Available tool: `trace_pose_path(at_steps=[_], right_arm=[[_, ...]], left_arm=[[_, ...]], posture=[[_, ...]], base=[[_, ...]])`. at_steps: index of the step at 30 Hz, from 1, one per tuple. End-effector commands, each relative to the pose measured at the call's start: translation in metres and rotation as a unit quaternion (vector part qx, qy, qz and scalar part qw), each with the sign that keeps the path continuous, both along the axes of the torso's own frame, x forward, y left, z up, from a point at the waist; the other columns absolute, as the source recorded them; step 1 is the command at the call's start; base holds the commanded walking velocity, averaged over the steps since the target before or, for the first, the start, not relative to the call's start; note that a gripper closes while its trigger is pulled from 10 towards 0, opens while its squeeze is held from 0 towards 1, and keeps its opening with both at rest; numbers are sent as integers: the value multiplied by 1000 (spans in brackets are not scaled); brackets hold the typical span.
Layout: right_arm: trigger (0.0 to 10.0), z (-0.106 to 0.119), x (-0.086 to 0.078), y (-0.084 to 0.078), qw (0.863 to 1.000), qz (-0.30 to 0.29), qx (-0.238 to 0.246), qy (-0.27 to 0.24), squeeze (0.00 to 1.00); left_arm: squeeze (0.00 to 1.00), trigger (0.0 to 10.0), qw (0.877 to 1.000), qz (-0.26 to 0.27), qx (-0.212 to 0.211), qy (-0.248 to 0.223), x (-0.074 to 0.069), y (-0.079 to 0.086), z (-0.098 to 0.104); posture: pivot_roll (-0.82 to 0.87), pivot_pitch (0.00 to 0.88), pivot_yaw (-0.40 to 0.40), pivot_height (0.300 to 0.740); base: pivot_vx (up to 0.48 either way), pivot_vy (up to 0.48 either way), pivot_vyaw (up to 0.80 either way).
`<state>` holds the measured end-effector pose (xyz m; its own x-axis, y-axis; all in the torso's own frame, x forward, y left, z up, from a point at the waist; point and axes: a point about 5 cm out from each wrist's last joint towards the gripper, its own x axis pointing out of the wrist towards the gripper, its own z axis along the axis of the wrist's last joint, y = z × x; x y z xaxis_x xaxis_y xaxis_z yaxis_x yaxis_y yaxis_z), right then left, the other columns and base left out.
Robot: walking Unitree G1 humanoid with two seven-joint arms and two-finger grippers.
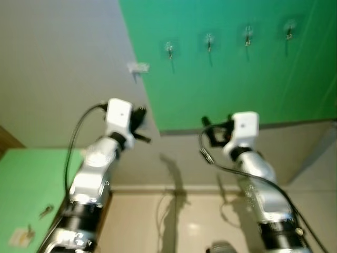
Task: Hang keys on a hook
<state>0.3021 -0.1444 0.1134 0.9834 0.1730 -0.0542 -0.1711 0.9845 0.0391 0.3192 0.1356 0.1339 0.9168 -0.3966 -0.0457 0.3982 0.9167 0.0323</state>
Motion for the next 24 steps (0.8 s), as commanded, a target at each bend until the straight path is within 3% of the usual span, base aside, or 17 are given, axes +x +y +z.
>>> trace_pose_path(at_steps=[1, 5, 11, 16, 20, 21, 22, 24], right_arm=[[10000, 4, 1, 14, 1000, 19, 7, -11, 0], [10000, 4, 2, 16, 999, 24, 22, -2, 0], [10000, 3, 0, 14, 1000, 22, 1, -7, 0], [10000, 4, 0, 14, 1000, 16, -17, -14, 0], [10000, 4, 0, 15, 1000, 18, -14, -14, 0], [10000, 4, 1, 15, 1000, 20, -13, -14, 0], [10000, 4, 1, 15, 1000, 20, -13, -14, 0], [10000, 5, 2, 17, 999, 29, -10, -15, 0]], left_arm=[[0, 0, 1000, 21, 14, -7, 3, 16, 5], [0, 0, 1000, 21, 16, -6, 4, 17, 5], [0, 0, 1000, 10, 13, -4, 1, 14, 3], [0, 0, 1000, -14, 4, -4, 0, 9, 4], [0, 0, 996, -84, 1, 9, 0, 3, 8], [0, 0, 992, -127, 3, 15, 1, 0, 12], [0, 0, 992, -127, 3, 15, 1, 0, 12], [0, 0, 978, -209, -9, 24, 4, -8, 24]], posture=[[-259, 0, 174, 740], [-259, 0, 174, 740], [-262, 0, 174, 740], [-263, 0, 175, 740], [-259, 0, 172, 740], [-256, 0, 167, 740], [-256, 0, 167, 740], [-252, 0, 159, 740]], base=[[0, 0, 0], [0, 0, -297], [0, 0, -564], [0, 0, 0], [0, 0, 0], [0, 0, 0], [0, 0, 0], [0, 0, 0]])
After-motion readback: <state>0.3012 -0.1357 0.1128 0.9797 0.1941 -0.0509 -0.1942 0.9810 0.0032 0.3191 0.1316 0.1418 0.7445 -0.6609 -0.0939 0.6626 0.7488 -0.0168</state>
